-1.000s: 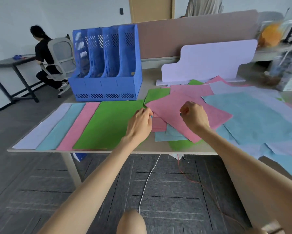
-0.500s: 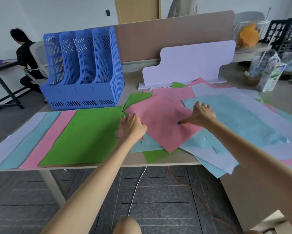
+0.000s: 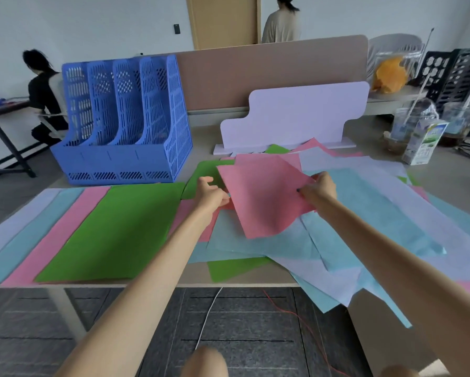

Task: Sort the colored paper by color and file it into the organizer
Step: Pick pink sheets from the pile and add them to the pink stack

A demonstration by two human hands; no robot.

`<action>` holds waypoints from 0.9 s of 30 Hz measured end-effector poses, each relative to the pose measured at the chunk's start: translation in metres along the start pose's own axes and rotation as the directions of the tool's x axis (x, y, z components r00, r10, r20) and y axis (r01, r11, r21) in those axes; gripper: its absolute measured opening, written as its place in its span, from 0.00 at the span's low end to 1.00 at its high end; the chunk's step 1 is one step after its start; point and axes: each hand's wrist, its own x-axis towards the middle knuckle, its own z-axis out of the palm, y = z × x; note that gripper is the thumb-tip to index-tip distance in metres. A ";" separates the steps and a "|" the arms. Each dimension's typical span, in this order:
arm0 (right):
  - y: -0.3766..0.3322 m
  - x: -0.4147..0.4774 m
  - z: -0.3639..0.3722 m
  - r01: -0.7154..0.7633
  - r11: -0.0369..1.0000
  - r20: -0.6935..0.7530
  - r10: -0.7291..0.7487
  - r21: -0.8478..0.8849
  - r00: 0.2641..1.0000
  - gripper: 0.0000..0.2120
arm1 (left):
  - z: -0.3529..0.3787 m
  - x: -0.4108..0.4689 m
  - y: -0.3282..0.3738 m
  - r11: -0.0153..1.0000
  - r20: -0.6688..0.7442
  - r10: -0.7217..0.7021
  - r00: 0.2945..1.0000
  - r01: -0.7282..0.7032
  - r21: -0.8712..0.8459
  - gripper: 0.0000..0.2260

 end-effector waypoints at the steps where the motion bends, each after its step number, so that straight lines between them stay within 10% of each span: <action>1: 0.002 0.002 0.000 -0.006 0.999 -0.019 0.007 0.041 1.000 0.19 | 0.006 0.001 0.000 0.999 0.027 -0.015 1.000 0.016 -0.040 0.28; 9: 0.004 0.015 0.004 0.136 0.990 -0.026 -0.137 -0.038 0.990 0.13 | 0.029 0.033 -0.004 0.945 -0.011 0.194 0.981 -0.184 0.272 0.18; 15: 0.001 0.022 0.008 0.180 0.929 0.108 -0.153 -0.323 0.982 0.08 | 0.034 0.057 -0.007 0.779 -0.054 0.129 0.990 -0.067 0.624 0.10; 23: 0.001 0.034 0.004 0.196 0.925 0.244 -0.118 -0.326 0.963 0.12 | 0.046 0.067 0.013 0.937 -0.091 -0.098 0.991 0.123 0.327 0.26; 27: 0.001 0.037 0.003 0.197 0.925 0.265 -0.111 -0.325 0.958 0.12 | 0.047 0.063 0.010 0.901 -0.078 -0.112 0.991 0.135 0.413 0.18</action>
